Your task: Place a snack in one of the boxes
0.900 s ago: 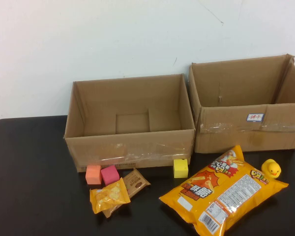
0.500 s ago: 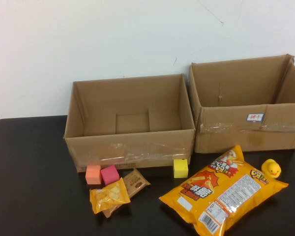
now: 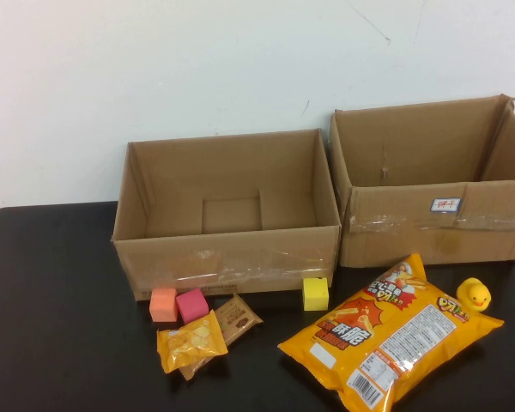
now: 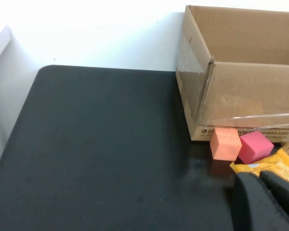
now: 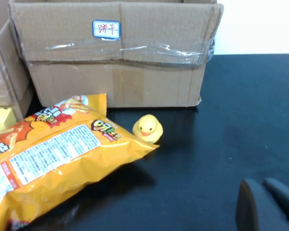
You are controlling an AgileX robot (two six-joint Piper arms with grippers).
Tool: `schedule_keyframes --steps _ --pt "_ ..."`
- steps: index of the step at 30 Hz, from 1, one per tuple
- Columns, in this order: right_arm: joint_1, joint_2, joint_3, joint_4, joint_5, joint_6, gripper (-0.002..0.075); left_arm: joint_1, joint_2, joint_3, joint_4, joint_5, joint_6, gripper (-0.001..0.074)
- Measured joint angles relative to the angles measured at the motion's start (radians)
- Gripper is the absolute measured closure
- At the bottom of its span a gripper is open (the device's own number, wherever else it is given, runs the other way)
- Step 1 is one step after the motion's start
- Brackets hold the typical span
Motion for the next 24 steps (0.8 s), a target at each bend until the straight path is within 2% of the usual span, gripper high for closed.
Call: schedule_keyframes --steps 14,17,24 --pt "0.000 0.000 0.002 -0.003 -0.035 0.000 0.0727 0.000 0.000 0.002 0.029 -0.027 0.017 0.0736" --pt "0.000 0.000 0.006 -0.029 -0.172 0.000 0.0727 0.000 0.000 0.004 0.075 -0.107 0.019 0.0736" --pt "0.000 0.000 0.006 -0.046 -0.686 0.000 0.0727 0.000 0.000 0.004 0.265 -0.515 0.025 0.0736"
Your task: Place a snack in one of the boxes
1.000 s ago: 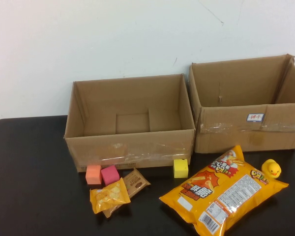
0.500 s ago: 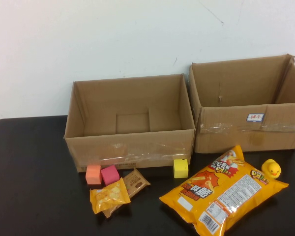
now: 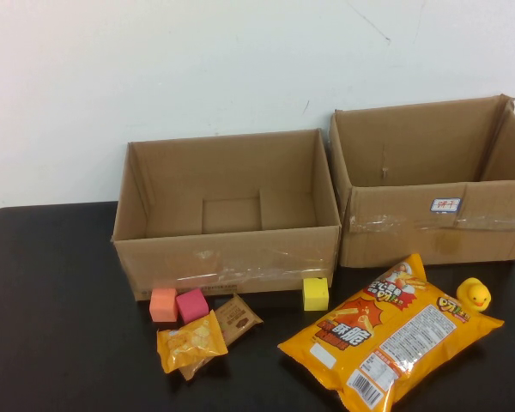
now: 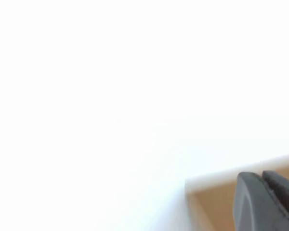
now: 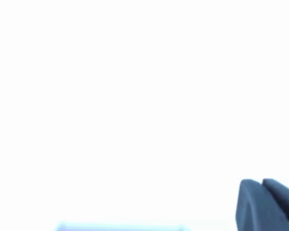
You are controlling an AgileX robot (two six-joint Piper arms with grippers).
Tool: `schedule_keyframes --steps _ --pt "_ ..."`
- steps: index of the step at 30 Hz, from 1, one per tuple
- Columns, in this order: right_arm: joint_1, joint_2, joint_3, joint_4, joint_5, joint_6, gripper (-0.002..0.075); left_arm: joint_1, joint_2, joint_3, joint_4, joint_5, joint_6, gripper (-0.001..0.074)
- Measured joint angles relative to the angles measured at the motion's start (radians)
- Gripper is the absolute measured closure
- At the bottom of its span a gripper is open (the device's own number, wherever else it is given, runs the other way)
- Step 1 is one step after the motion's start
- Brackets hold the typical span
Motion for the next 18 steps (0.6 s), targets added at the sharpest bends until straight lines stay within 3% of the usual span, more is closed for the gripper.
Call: schedule_keyframes --steps 5,10,15,18 --pt "0.000 0.000 0.000 -0.002 -0.264 0.000 0.0727 0.000 0.000 0.000 0.036 -0.249 -0.002 0.0736" --pt "0.000 0.000 0.000 -0.002 -0.330 0.000 0.0727 0.000 0.000 0.000 0.042 -0.406 -0.016 0.0736" --pt "0.000 0.000 0.000 -0.002 -0.325 0.046 0.0727 0.000 0.000 0.000 -0.022 -0.444 -0.038 0.0736" --pt "0.000 0.000 0.000 0.028 -0.325 0.082 0.0727 0.000 -0.002 -0.009 -0.063 -0.358 -0.055 0.0736"
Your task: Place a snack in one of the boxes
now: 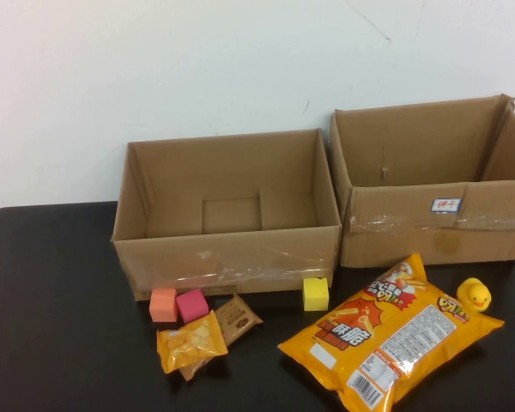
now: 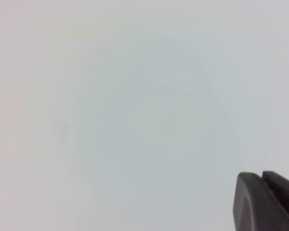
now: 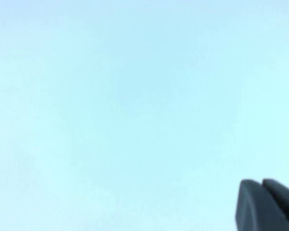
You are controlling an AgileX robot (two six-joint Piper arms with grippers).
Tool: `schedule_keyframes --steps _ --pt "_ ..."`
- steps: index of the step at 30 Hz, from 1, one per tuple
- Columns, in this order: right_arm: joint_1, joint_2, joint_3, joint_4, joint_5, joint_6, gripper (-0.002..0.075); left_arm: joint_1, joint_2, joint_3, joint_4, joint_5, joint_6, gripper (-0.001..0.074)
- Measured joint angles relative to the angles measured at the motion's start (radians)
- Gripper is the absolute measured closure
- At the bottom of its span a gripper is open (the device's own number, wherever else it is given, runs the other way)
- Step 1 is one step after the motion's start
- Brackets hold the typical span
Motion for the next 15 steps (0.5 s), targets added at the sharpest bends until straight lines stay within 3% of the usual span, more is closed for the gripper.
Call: schedule_keyframes --steps 8,15 --pt "0.000 0.000 -0.198 0.152 0.350 0.050 0.0727 0.000 0.025 -0.302 -0.020 0.660 -0.008 0.0736" --pt "0.000 0.155 -0.380 0.162 0.611 0.040 0.0727 0.000 0.265 -0.487 -0.093 1.030 -0.029 0.0736"
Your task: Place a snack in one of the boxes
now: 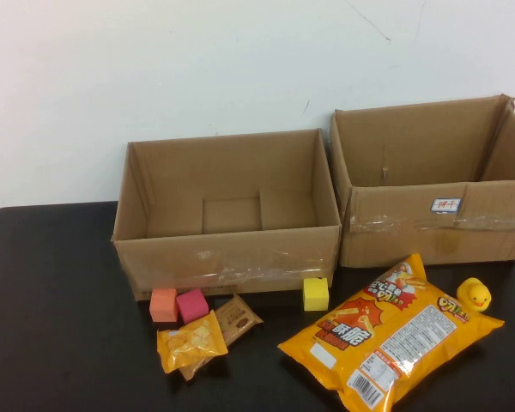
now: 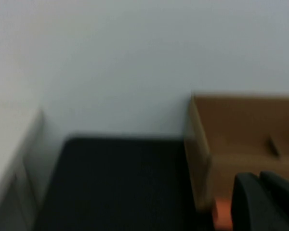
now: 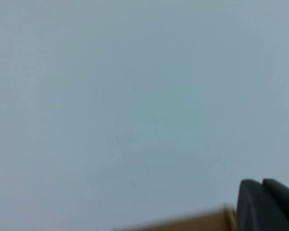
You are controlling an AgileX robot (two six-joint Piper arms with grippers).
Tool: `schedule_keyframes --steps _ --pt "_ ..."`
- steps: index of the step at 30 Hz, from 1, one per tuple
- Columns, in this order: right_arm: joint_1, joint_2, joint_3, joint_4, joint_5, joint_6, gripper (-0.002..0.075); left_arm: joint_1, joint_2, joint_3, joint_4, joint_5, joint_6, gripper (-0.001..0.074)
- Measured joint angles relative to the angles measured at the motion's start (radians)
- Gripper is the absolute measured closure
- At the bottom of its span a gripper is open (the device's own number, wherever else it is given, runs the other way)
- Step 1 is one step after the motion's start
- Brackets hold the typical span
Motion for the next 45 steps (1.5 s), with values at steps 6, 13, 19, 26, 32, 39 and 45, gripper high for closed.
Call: schedule_keyframes --steps 6,13,19,26,32,39,45 --pt "0.000 0.254 -0.022 0.002 0.176 -0.002 0.0727 0.000 0.282 -0.009 -0.074 0.069 0.030 0.0736" --pt "0.000 0.436 -0.022 0.003 0.203 -0.025 0.0727 0.000 0.525 -0.011 -0.118 0.044 0.032 0.0736" --pt "0.000 0.600 -0.022 0.003 0.235 -0.028 0.0727 0.000 0.785 -0.081 -0.315 0.058 0.337 0.0736" --pt "0.000 0.688 -0.022 0.011 0.195 -0.028 0.0727 -0.079 1.078 -0.186 -0.437 -0.031 0.517 0.0736" --pt "0.000 0.689 -0.022 0.011 0.195 -0.084 0.0727 -0.286 1.265 -0.255 -0.337 -0.178 0.583 0.0576" --pt "0.000 0.677 -0.022 0.017 0.200 -0.105 0.0727 -0.404 1.488 -0.351 -0.275 -0.249 0.596 0.0097" --pt "0.000 0.677 -0.022 0.017 0.201 -0.119 0.0727 -0.408 1.673 -0.465 -0.244 -0.249 0.596 0.0054"
